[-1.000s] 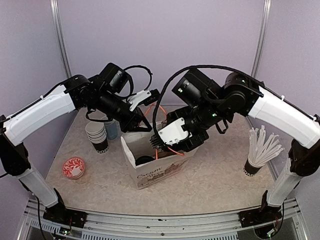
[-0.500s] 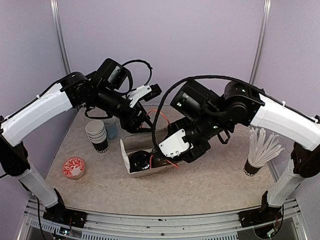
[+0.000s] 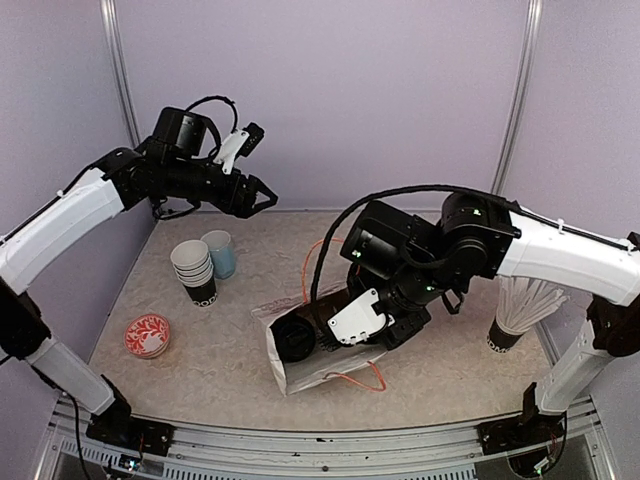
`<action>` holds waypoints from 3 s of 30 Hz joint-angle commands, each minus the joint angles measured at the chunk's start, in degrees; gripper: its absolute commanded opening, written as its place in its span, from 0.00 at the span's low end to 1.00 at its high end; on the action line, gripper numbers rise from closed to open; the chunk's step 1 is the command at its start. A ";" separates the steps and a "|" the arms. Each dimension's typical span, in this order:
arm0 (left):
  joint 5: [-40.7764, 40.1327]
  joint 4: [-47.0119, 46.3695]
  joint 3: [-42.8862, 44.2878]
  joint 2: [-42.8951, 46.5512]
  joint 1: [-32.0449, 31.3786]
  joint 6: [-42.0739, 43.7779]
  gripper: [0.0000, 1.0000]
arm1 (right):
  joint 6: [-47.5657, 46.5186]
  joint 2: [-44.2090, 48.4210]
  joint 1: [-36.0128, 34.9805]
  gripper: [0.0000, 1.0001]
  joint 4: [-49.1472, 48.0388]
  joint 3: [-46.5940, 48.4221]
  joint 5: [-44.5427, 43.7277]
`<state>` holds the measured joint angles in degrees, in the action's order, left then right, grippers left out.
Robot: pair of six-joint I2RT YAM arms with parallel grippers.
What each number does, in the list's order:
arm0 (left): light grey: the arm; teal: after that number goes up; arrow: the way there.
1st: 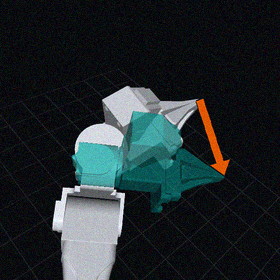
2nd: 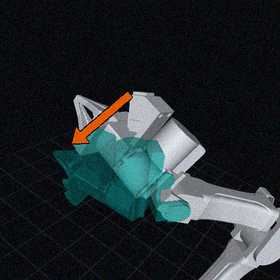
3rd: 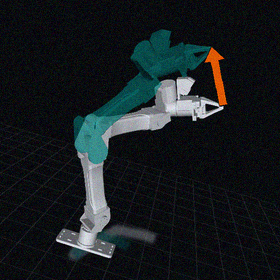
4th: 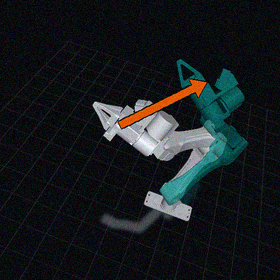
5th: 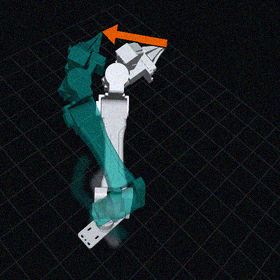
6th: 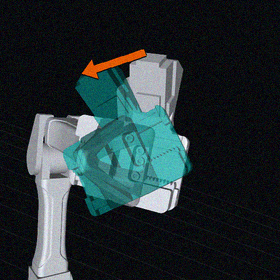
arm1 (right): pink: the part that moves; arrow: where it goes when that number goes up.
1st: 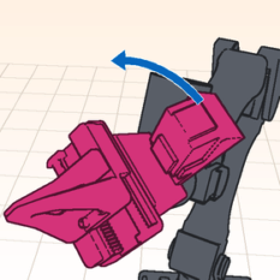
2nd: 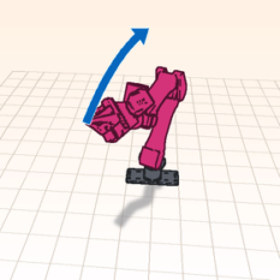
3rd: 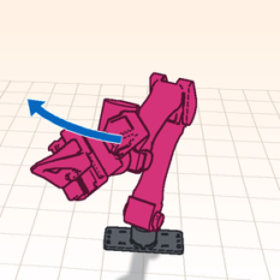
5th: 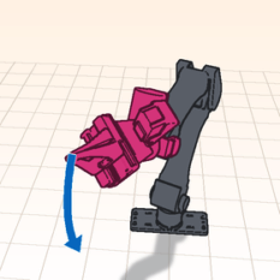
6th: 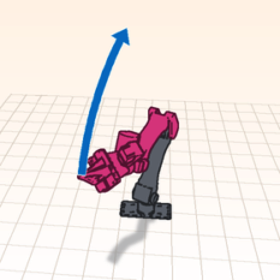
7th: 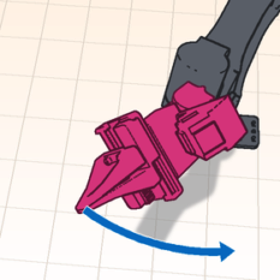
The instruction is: Pack the takeout coffee
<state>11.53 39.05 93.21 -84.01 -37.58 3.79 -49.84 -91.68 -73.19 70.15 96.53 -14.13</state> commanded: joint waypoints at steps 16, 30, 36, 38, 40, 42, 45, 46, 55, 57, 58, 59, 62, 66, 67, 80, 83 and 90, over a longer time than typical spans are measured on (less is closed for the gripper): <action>7.35 -7.19 -3.12 -25.53 2.56 -2.48 0.65 | -7.11 3.82 -1.01 0.51 -20.39 -13.07 -9.40; 11.83 -6.18 -3.44 -30.70 0.94 0.01 0.60 | -8.76 3.12 0.69 0.50 -27.30 -17.08 -7.98; 14.59 -5.74 -3.58 -31.64 0.46 0.84 0.57 | -7.51 1.77 2.67 0.50 -26.78 -16.44 -5.05; 15.22 -5.78 -3.90 -31.54 0.05 0.93 0.57 | -7.71 1.77 2.99 0.50 -27.34 -16.93 -5.03; 15.85 -6.02 -4.45 -31.27 -0.39 1.22 0.57 | -7.64 1.68 3.32 0.50 -27.63 -17.46 -5.05; 16.53 -6.20 -5.06 -30.82 -0.85 1.68 0.57 | -7.64 1.53 3.63 0.50 -28.23 -18.02 -5.15; 16.76 -6.26 -5.45 -30.90 -1.40 1.99 0.57 | -7.63 1.21 4.22 0.50 -28.84 -18.22 -4.63; 16.77 -6.37 -5.56 -30.88 -1.50 2.01 0.57 | -7.76 0.95 4.35 0.50 -29.01 -18.22 -4.55; 17.87 -7.27 -6.11 -30.14 -1.70 1.68 0.57 | -8.16 -0.64 4.81 0.50 -29.54 -18.69 -3.53; 18.01 -7.47 -6.26 -29.76 -1.70 1.65 0.57 | -8.25 -0.97 4.89 0.50 -29.67 -18.75 -3.38; 18.26 -7.52 -6.28 -29.70 -1.70 1.60 0.57 | -8.25 -1.10 4.90 0.50 -29.71 -18.65 -3.36; 18.45 -7.62 -6.27 -29.63 -1.75 1.55 0.57 | -8.21 -1.27 4.90 0.50 -29.71 -18.66 -3.29; 19.15 -7.71 -6.27 -29.42 -1.79 1.43 0.57 | -8.10 -1.87 5.06 0.50 -29.88 -18.83 -3.02; 19.71 -7.74 -6.53 -29.16 -1.79 1.53 0.57 | -8.06 -2.73 5.22 0.50 -30.46 -18.92 -3.54; 19.87 -7.70 -6.65 -29.12 -1.79 1.56 0.57 | -8.12 -2.90 5.31 0.50 -30.65 -18.86 -3.97; 21.02 -8.14 -7.30 -29.17 -2.49 1.51 0.56 | -8.25 -5.92 6.54 0.49 -31.73 -18.76 -5.04; 21.42 -8.24 -7.38 -29.45 -2.66 1.60 0.56 | -8.16 -6.55 6.95 0.50 -31.55 -18.42 -5.05; 23.29 -8.39 -7.29 -29.72 -3.39 1.80 0.56 | -7.40 -8.17 7.79 0.49 -30.42 -17.33 -4.50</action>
<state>31.48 30.68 86.65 -114.72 -39.59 4.58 -58.00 -97.82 -66.61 39.07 78.00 -18.15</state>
